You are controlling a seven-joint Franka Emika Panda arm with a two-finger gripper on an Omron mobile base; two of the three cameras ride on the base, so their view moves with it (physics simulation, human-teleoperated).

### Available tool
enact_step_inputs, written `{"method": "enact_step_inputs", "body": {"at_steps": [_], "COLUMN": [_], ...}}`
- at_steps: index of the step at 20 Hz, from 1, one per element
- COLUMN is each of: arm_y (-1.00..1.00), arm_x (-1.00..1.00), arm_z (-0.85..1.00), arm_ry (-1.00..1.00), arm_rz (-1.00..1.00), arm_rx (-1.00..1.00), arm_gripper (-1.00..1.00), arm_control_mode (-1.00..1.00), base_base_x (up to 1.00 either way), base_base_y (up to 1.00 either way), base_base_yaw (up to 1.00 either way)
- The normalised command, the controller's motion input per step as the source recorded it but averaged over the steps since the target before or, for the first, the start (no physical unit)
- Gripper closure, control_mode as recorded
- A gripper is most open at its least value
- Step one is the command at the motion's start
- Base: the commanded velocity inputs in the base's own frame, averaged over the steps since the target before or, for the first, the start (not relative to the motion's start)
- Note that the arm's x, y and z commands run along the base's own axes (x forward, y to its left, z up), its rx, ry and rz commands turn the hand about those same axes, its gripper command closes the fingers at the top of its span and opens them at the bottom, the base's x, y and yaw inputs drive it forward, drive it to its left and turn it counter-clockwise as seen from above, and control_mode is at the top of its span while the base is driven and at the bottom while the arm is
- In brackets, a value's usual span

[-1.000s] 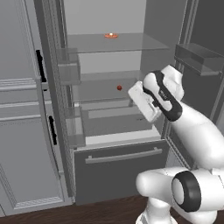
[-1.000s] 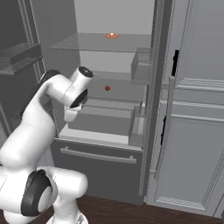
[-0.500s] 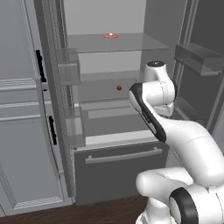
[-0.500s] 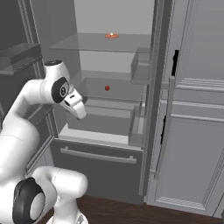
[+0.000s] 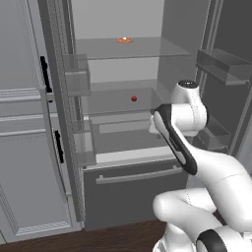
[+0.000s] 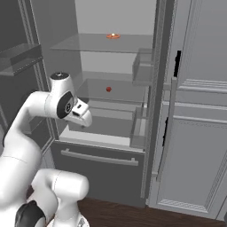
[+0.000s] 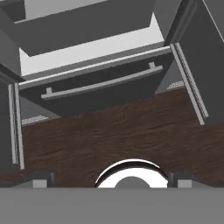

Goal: Take the strawberry from the fridge and place it on top of the pancake, located on the dining counter.

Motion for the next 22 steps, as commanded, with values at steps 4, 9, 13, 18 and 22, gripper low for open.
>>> {"method": "enact_step_inputs", "body": {"at_steps": [4, 9, 13, 18, 22], "arm_y": [0.02, 0.0, 0.0, -0.03, -0.02], "arm_x": [-0.53, -0.65, -0.25, -0.06, 0.0], "arm_z": [-0.01, -0.27, -0.39, -0.39, -0.02], "arm_ry": [0.0, -0.14, -0.08, -0.03, 0.0], "arm_rz": [0.23, 0.06, 0.03, 0.01, 0.0], "arm_rx": [-0.07, -0.02, -0.04, -0.05, 0.0], "arm_gripper": [-1.0, -1.0, -1.0, -1.0, -1.0], "arm_control_mode": [-1.0, -1.0, -1.0, -1.0, -1.0], "base_base_x": [0.0, 0.0, 0.0, 0.0, 0.0], "base_base_y": [0.0, 0.0, 0.0, 0.0, 0.0], "base_base_yaw": [0.0, 0.0, 0.0, 0.0, 0.0]}}
